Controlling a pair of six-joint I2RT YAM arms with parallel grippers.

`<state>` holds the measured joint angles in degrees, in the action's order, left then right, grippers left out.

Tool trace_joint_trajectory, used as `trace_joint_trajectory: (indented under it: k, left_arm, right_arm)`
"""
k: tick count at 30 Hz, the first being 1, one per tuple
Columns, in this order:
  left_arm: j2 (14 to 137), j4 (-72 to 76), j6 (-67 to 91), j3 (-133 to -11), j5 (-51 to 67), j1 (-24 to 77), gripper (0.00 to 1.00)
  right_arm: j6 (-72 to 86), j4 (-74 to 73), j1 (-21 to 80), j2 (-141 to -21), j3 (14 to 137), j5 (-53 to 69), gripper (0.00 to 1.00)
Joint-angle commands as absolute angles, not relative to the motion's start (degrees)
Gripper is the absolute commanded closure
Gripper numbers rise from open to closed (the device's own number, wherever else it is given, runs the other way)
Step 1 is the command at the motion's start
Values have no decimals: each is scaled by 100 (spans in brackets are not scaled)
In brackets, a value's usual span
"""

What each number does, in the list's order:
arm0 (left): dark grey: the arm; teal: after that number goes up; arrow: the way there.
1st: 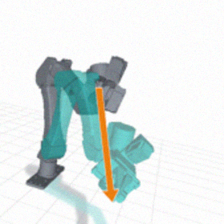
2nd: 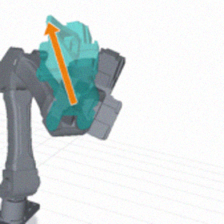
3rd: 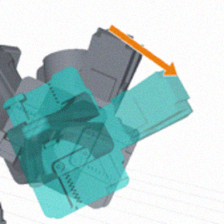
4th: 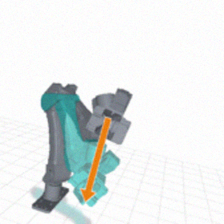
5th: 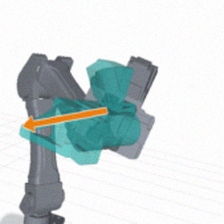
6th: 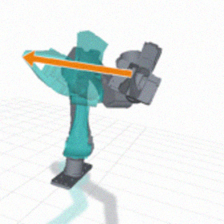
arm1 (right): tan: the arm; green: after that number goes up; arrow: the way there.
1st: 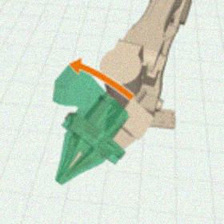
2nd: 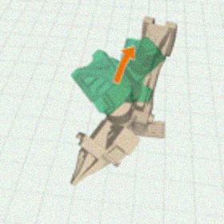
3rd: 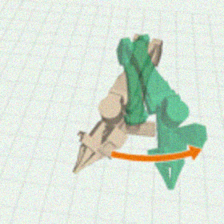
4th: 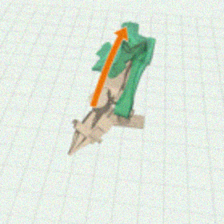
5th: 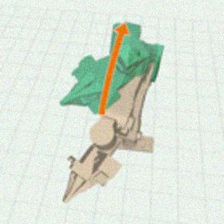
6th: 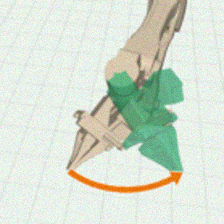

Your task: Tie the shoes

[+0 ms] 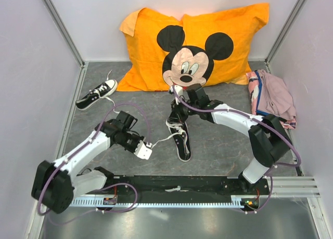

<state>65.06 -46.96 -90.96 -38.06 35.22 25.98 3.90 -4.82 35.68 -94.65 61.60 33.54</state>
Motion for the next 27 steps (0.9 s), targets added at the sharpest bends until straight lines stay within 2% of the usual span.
trace_joint_trajectory:
  k: [1, 2, 3, 5, 8, 16, 20, 24, 27]
  left_arm:
    - [5820, -5045, -8247, -4059, 4183, 3337, 98]
    - [5766, -5019, -8079, -4156, 4210, 3470, 98]
    - [5757, -4949, -7894, -4253, 4219, 3593, 98]
    - [5862, -4694, -7288, -4657, 4271, 3866, 99]
    - [6308, -4248, -6418, -5342, 4377, 4121, 99]
    - [8040, -3024, -4317, -6985, 4622, 4474, 98]
    - [8630, -2286, -3605, -7294, 4649, 4474, 98]
    - [9166, -1820, -2762, -7699, 4737, 4474, 98]
    - [9351, -1661, -2690, -7778, 4825, 4474, 99]
  right_arm:
    - [589, -430, 3604, -9607, 6600, 3586, 77]
    - [606, -492, 3551, -9572, 6635, 3595, 69]
    - [650, -562, 3420, -9458, 6653, 3638, 56]
    - [860, -641, 3192, -9317, 6662, 3796, 37]
    - [932, -939, 2542, -8992, 6688, 4271, 27]
    - [300, -1968, 1222, -7832, 5837, 5447, 21]
    - [229, -1995, 985, -7454, 5292, 5729, 9]
    - [211, -1978, 923, -7383, 5019, 6099, 9]
    - [53, -1969, 932, -7348, 4983, 6301, 11]
